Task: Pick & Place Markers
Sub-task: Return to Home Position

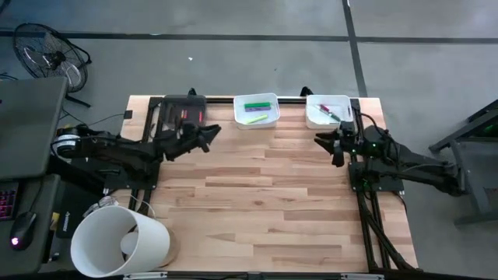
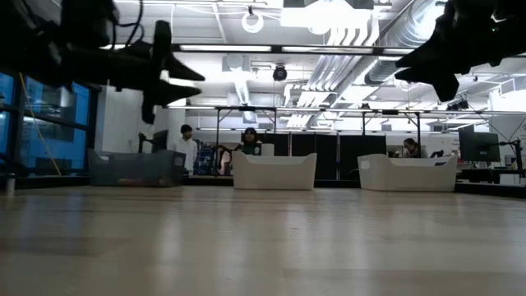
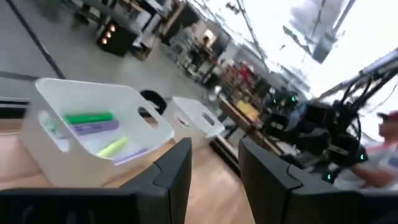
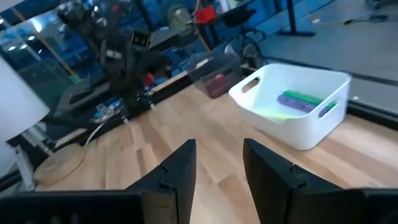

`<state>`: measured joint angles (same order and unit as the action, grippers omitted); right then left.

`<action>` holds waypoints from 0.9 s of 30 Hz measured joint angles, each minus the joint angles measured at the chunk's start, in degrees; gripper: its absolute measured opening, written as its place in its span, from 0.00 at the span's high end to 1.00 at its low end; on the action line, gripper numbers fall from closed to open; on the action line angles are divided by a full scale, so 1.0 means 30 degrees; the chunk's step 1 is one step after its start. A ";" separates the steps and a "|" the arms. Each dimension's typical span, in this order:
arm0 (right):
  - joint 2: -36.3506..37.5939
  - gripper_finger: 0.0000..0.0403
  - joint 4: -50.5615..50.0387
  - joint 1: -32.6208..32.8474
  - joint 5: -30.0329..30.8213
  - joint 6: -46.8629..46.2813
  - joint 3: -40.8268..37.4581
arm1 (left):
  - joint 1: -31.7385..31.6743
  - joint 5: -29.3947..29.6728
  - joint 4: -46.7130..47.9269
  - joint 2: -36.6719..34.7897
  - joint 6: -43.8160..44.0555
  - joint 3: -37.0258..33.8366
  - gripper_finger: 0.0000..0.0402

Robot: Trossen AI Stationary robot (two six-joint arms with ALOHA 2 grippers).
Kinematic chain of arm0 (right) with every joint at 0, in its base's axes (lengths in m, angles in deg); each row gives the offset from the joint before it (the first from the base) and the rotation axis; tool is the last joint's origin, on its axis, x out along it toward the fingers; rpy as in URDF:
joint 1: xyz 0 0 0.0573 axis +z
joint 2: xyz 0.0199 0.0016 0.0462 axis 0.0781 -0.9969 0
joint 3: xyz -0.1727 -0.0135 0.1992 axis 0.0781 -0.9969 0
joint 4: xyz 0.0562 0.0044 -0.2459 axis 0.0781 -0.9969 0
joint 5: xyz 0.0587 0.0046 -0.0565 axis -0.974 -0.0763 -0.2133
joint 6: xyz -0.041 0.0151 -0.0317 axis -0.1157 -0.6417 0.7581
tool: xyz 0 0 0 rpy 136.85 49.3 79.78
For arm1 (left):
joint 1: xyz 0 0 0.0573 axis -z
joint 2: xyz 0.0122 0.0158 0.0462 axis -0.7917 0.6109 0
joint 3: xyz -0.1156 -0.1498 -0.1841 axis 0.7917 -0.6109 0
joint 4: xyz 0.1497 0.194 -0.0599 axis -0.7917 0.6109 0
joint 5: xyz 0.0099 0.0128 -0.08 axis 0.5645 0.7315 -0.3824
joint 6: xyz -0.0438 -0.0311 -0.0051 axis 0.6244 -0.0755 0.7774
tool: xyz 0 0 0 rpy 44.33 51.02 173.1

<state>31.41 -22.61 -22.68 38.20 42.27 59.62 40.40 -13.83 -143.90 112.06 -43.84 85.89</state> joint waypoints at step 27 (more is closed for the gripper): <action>0.4919 0.70 -0.1438 -0.7056 -0.4771 -0.1519 -0.0091 | 0.0022 0.0327 0.2287 -1.1904 -0.1749 -0.4453 0.67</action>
<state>46.17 -26.92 -43.84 23.89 37.72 59.35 40.47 -12.85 -137.04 76.35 -49.09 72.53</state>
